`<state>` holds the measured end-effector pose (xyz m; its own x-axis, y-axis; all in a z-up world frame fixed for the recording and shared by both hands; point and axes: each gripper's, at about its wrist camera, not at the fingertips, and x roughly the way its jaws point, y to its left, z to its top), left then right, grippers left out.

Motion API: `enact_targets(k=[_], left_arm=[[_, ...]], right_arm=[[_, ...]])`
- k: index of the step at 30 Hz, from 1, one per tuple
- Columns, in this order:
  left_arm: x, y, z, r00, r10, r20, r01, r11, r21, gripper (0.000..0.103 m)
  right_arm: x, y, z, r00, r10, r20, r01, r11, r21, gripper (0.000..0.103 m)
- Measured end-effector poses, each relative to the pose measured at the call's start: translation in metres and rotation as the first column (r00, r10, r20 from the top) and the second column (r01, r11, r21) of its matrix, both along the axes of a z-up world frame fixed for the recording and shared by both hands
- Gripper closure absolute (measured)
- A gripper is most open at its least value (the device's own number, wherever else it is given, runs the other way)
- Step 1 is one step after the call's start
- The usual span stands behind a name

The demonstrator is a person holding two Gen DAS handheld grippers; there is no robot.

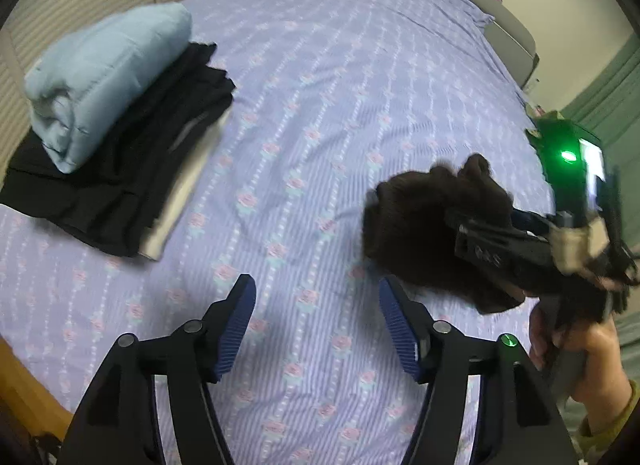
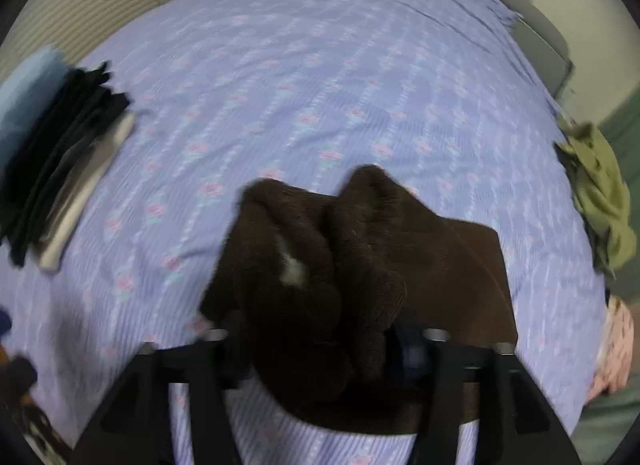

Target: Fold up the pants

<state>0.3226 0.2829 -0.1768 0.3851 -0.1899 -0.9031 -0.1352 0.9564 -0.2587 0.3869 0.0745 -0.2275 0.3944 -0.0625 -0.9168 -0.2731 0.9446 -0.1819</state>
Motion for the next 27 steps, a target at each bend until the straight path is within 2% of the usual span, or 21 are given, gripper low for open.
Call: enact_targets(k=[1,2,5,8,11,15,18,21,25,27], left_arm=[[0.001,0.000,0.003,1.000,0.009,0.004,-0.009,1.000,0.010,0.032],[0.001,0.001,0.005,1.000,0.015,0.012,-0.016,1.000,0.016,0.032],[0.002,-0.003,0.018,0.999,0.022,0.040,-0.024,0.999,0.038,0.030],[0.002,-0.014,0.031,0.997,0.001,0.074,-0.004,0.999,0.047,0.027],[0.002,-0.037,0.043,0.993,-0.058,0.107,0.052,0.997,0.059,0.025],[0.009,-0.076,0.049,0.981,-0.140,0.134,0.136,0.990,0.042,0.024],[0.025,-0.106,0.043,0.972,-0.187,0.141,0.190,0.982,-0.009,0.022],[0.051,-0.132,0.030,0.971,-0.210,0.115,0.217,0.975,-0.053,0.022],[0.087,-0.164,0.009,0.971,-0.227,0.068,0.230,0.973,-0.030,0.022],[0.106,-0.180,-0.007,0.973,-0.232,0.012,0.232,0.973,-0.010,0.022]], right_arm=[[-0.004,0.001,0.007,1.000,0.019,0.017,-0.019,0.999,0.028,0.023],[-0.007,0.002,0.011,0.999,0.029,0.029,-0.030,0.999,0.028,0.021],[-0.020,0.011,0.028,0.994,0.096,0.050,-0.097,0.995,0.023,0.021],[-0.039,0.001,0.055,0.989,0.106,0.100,-0.116,0.989,0.096,0.021],[-0.052,-0.032,0.079,0.990,0.041,0.135,-0.065,0.982,0.178,0.021],[-0.063,-0.091,0.094,0.987,-0.084,0.139,0.044,0.963,0.265,0.021],[-0.066,-0.141,0.088,0.976,-0.180,0.125,0.138,0.948,0.288,0.021],[-0.064,-0.184,0.071,0.958,-0.277,0.077,0.242,0.921,0.306,0.021],[-0.064,-0.229,0.052,0.921,-0.388,0.018,0.358,0.865,0.353,0.021],[-0.063,-0.244,0.041,0.904,-0.427,-0.014,0.401,0.836,0.376,0.021]])
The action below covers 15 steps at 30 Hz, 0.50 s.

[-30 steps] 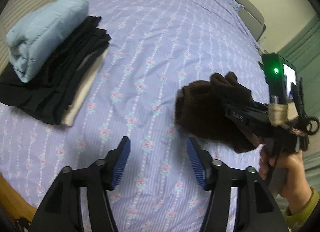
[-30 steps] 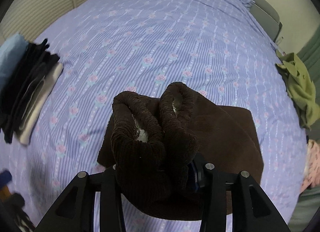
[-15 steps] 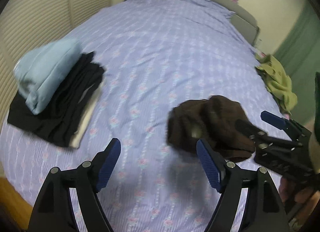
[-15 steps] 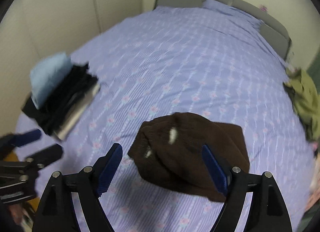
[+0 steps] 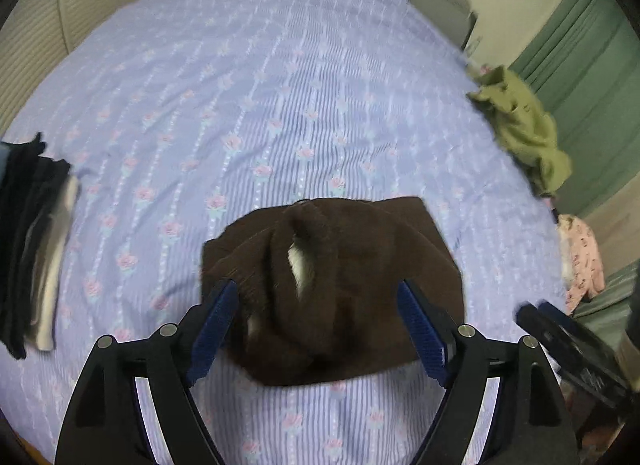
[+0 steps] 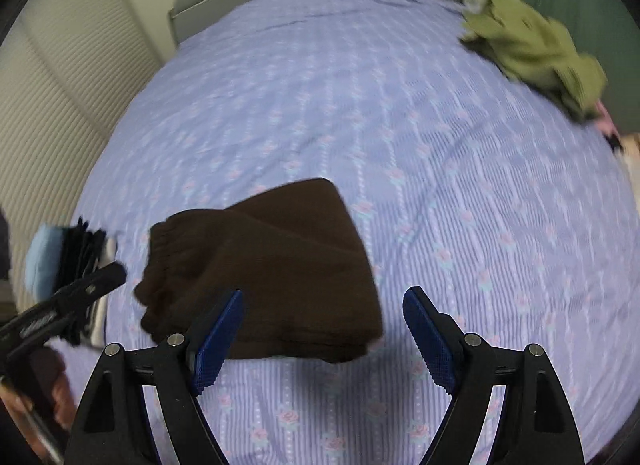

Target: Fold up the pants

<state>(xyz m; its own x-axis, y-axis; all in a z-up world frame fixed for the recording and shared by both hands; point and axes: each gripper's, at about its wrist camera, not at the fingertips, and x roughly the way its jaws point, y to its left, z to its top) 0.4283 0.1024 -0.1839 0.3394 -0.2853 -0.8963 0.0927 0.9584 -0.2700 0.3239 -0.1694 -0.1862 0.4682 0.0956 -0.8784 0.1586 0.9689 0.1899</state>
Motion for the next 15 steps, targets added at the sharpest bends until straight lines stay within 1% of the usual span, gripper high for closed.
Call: enact_targets(k=[3,5,7,8,9,11,13,15], left_arm=[[0.017,-0.014,-0.022,0.997,0.035,-0.068,-0.031,0.998,0.059,0.022],[0.023,-0.022,-0.035,0.991,0.070,-0.110,-0.055,0.990,0.131,0.022],[0.025,-0.029,-0.043,0.988,0.090,-0.127,-0.061,0.975,0.213,0.022],[0.025,-0.031,-0.046,0.986,0.108,-0.128,-0.076,0.969,0.237,0.023],[0.025,-0.031,-0.046,0.985,0.121,-0.126,-0.087,0.966,0.245,0.025],[0.022,-0.032,-0.045,0.985,0.132,-0.114,-0.102,0.965,0.241,0.035],[0.018,-0.031,-0.041,0.987,0.126,-0.100,-0.100,0.968,0.232,0.061],[0.011,-0.030,-0.033,0.989,0.125,-0.081,-0.106,0.972,0.209,0.065]], right_arm=[[0.000,-0.015,-0.011,0.999,-0.039,-0.025,0.039,0.999,0.028,0.021],[0.001,-0.020,-0.017,0.998,-0.051,-0.038,0.052,0.998,0.042,0.021],[-0.001,-0.023,-0.018,0.998,-0.056,-0.042,0.058,0.997,0.047,0.021],[-0.001,-0.023,-0.019,0.998,-0.055,-0.041,0.057,0.997,0.047,0.021],[-0.001,-0.023,-0.019,0.998,-0.052,-0.042,0.054,0.998,0.044,0.021],[-0.003,-0.020,-0.020,0.998,-0.043,-0.045,0.045,0.998,0.041,0.021],[-0.005,-0.018,-0.020,0.998,-0.030,-0.046,0.032,0.999,0.037,0.021],[-0.007,-0.016,-0.020,0.999,-0.020,-0.047,0.022,0.999,0.037,0.021]])
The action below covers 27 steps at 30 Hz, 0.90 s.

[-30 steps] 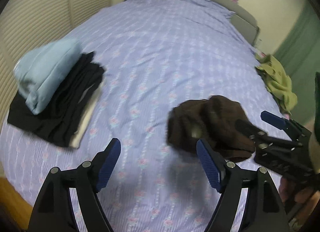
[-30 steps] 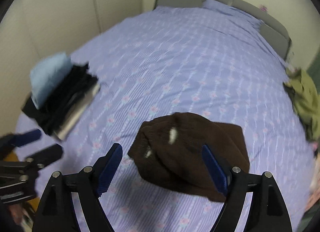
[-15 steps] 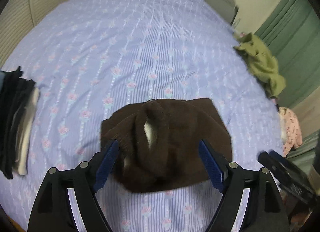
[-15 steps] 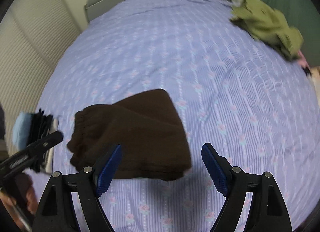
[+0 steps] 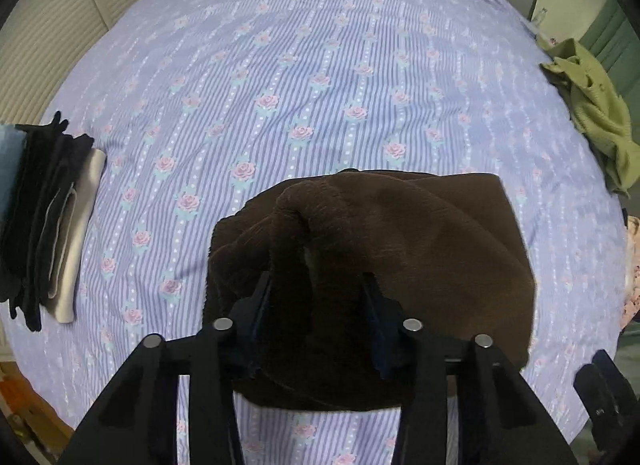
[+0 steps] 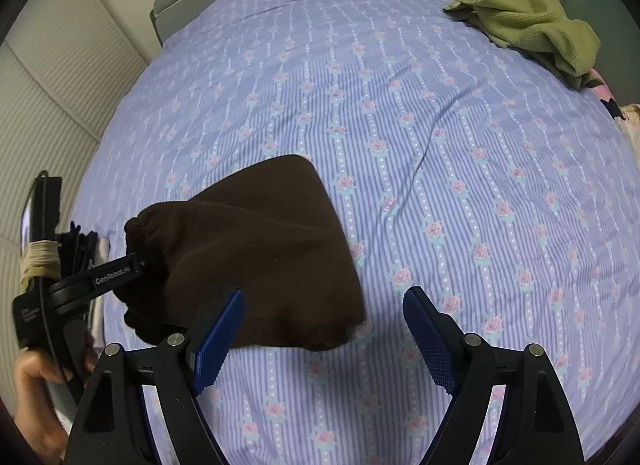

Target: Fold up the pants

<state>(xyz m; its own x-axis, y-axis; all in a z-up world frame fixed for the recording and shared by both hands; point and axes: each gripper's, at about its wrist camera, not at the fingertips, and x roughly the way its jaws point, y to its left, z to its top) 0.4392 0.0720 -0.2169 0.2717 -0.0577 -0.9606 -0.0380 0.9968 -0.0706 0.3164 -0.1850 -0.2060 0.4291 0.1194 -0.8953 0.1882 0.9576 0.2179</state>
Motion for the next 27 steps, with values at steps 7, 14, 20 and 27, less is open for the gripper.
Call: enact_targets(k=[7,14,20,27], left_arm=[[-0.054,0.047,0.042,0.989,0.101,0.106,-0.079,0.978,-0.194,0.058],[-0.061,0.106,-0.020,0.951,0.302,-0.063,-0.304,0.883,-0.357,0.035],[-0.055,0.092,-0.013,0.970,0.238,-0.039,-0.237,0.911,-0.338,0.036],[-0.052,0.071,0.015,0.988,0.134,0.083,-0.106,0.954,-0.281,0.016]], right_arm=[[-0.008,0.009,0.001,0.999,0.044,0.005,-0.044,0.999,0.010,0.021],[-0.009,0.027,-0.001,0.996,0.085,-0.010,-0.085,0.996,-0.004,0.021],[-0.010,0.043,-0.001,0.990,0.139,-0.005,-0.139,0.990,-0.029,0.021],[0.000,0.032,-0.002,0.995,0.101,-0.006,-0.101,0.995,-0.026,0.021]])
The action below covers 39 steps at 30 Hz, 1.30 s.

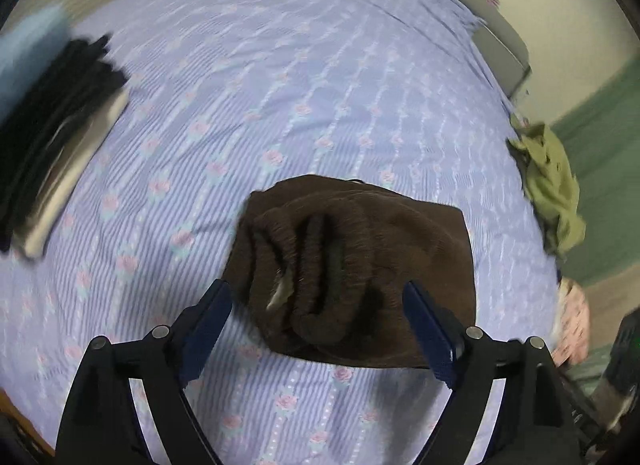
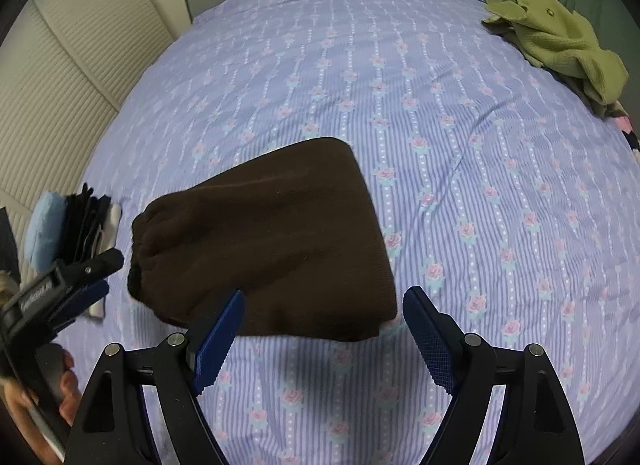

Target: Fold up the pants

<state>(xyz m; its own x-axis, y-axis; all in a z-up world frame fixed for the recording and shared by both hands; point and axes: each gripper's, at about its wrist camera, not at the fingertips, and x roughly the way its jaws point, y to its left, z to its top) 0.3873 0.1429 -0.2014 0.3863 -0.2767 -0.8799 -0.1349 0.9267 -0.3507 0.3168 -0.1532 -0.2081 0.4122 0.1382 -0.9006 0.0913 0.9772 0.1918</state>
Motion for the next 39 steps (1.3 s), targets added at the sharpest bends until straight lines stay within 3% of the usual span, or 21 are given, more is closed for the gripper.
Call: enact_targets(k=[3,7,8,9,11,13,15,18,21,23,29,33,35,37,39], left_arm=[[0.014,-0.008,-0.017,0.999,-0.005,-0.049,0.005,1.000,-0.009,0.016],[0.019,0.003,-0.052,0.982,0.097,-0.162,-0.111,0.991,-0.079,0.022],[0.017,0.008,-0.057,0.980,0.116,-0.160,-0.134,0.985,-0.108,0.029],[0.015,0.011,-0.061,0.982,0.105,-0.157,-0.132,0.977,-0.166,0.057],[0.014,0.018,-0.069,0.978,0.096,-0.186,-0.143,0.956,-0.256,0.066],[0.015,0.022,-0.067,0.983,0.072,-0.169,-0.118,0.952,-0.281,0.075],[0.018,0.021,-0.052,0.993,0.027,-0.118,-0.059,0.960,-0.274,0.077],[0.030,0.007,-0.015,0.996,-0.086,0.014,0.087,0.982,-0.169,0.078],[0.041,0.000,0.020,0.976,-0.166,0.141,0.180,0.979,-0.097,0.078],[0.049,0.001,0.025,0.963,-0.203,0.175,0.214,0.976,-0.046,0.077],[0.067,0.022,-0.038,0.983,-0.182,-0.013,0.181,0.982,-0.062,0.074],[0.053,0.033,-0.045,0.991,-0.128,-0.048,0.125,0.991,-0.049,0.046],[0.049,0.035,-0.048,0.989,-0.127,-0.075,0.124,0.991,-0.043,0.042],[0.047,0.038,-0.052,0.988,-0.114,-0.107,0.114,0.994,-0.004,0.019],[0.042,0.041,-0.054,0.987,-0.106,-0.123,0.103,0.994,-0.029,0.019]], right_arm=[[0.002,-0.003,-0.001,1.000,-0.019,-0.007,0.019,1.000,0.007,0.021],[0.002,-0.001,-0.001,1.000,-0.010,-0.012,0.010,1.000,-0.015,0.021],[0.002,0.000,-0.002,1.000,-0.004,-0.013,0.004,1.000,-0.021,0.021],[0.001,0.001,-0.002,1.000,0.003,-0.013,-0.003,1.000,-0.027,0.021],[0.000,0.002,-0.005,1.000,0.013,-0.020,-0.014,0.999,-0.037,0.021],[-0.001,0.002,-0.008,0.999,0.019,-0.026,-0.020,0.999,-0.038,0.021],[-0.002,0.002,-0.012,0.999,0.023,-0.034,-0.024,0.999,-0.036,0.021],[-0.005,0.001,-0.016,0.999,0.028,-0.035,-0.029,0.999,-0.026,0.021],[-0.004,-0.001,-0.019,0.999,0.017,-0.046,-0.018,1.000,-0.011,0.021],[-0.004,-0.002,-0.018,0.999,0.003,-0.041,-0.003,1.000,-0.003,0.021],[0.005,0.002,-0.012,1.000,-0.007,-0.012,0.006,1.000,-0.026,0.021],[0.011,0.010,-0.004,0.999,0.020,0.031,-0.018,0.998,-0.056,0.021],[0.014,0.014,-0.002,0.997,0.045,0.055,-0.040,0.997,-0.073,0.021],[0.018,0.016,-0.002,0.996,0.062,0.070,-0.055,0.994,-0.089,0.021],[0.023,0.015,-0.002,0.995,0.066,0.081,-0.060,0.995,-0.084,0.021]])
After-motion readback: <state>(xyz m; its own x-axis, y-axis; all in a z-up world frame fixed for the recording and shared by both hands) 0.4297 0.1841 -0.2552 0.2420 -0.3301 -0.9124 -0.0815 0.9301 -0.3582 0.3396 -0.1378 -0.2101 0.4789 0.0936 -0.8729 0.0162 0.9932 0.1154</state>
